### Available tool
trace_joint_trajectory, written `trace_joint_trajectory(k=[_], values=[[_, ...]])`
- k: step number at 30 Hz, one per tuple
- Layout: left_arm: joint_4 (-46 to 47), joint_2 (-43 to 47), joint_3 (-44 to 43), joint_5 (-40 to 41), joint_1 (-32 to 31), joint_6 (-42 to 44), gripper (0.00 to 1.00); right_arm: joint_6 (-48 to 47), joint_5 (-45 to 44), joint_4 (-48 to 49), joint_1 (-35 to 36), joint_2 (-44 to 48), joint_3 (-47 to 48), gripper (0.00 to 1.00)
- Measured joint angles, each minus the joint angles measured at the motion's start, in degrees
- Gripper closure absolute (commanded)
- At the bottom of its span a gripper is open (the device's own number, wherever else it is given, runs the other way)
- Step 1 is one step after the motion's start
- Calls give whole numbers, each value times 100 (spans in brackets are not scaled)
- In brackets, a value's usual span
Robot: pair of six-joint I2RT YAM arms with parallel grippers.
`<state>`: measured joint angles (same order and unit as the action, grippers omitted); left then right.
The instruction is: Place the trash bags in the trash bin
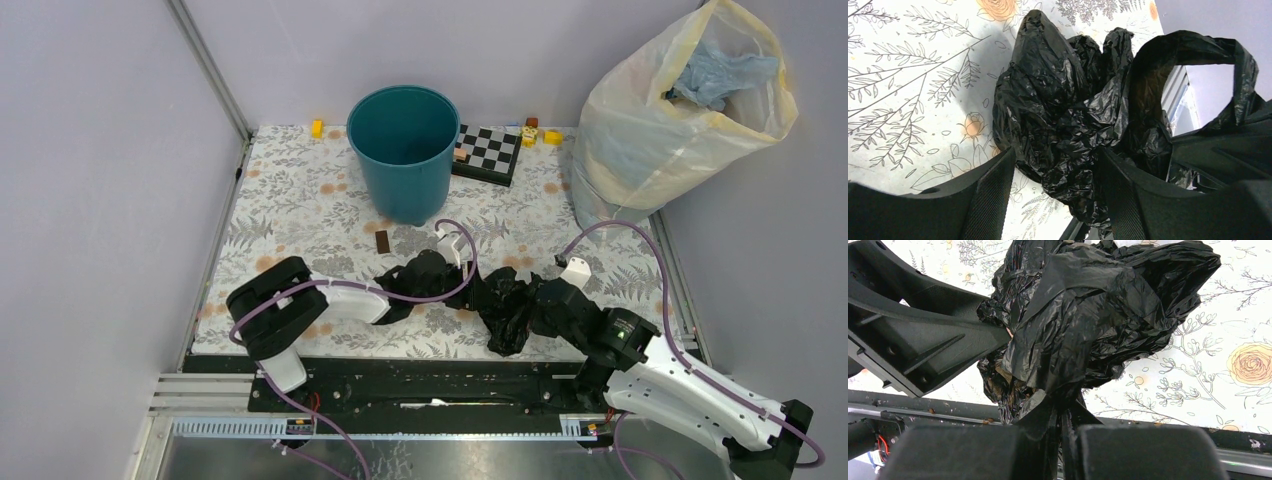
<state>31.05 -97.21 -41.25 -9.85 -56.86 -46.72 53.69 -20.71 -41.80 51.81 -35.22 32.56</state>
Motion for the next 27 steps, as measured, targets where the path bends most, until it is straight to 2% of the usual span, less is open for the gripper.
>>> trace_joint_trajectory(k=[4, 7, 8, 9, 13, 18, 22, 25, 27], values=[[-17, 42, -35, -44, 2, 0, 35, 22, -4, -2, 0, 20, 0, 98], [-466, 439, -63, 149, 31, 0, 35, 52, -42, -33, 0, 142, 0, 98], [-673, 662, -74, 247, 50, 0, 85, 66, -81, -57, 0, 221, 0, 98], [-986, 975, -114, 400, 85, 0, 100, 81, -114, -85, 0, 306, 0, 98], [-1954, 2065, -496, 973, 319, 597, 100, 149, -286, -153, 0, 671, 0, 98], [-2612, 2879, -863, 1368, 549, 1093, 81, 208, -439, -199, 0, 870, 0, 98], [-2553, 2754, -748, 1025, 546, 1108, 53, 236, -533, -269, 0, 876, 0, 97], [-2439, 2302, -614, 713, 531, 1014, 46, 262, -533, -275, 0, 874, 0, 97], [-2385, 1989, -562, 566, 511, 949, 47, 273, -533, -275, 0, 870, 0, 97]])
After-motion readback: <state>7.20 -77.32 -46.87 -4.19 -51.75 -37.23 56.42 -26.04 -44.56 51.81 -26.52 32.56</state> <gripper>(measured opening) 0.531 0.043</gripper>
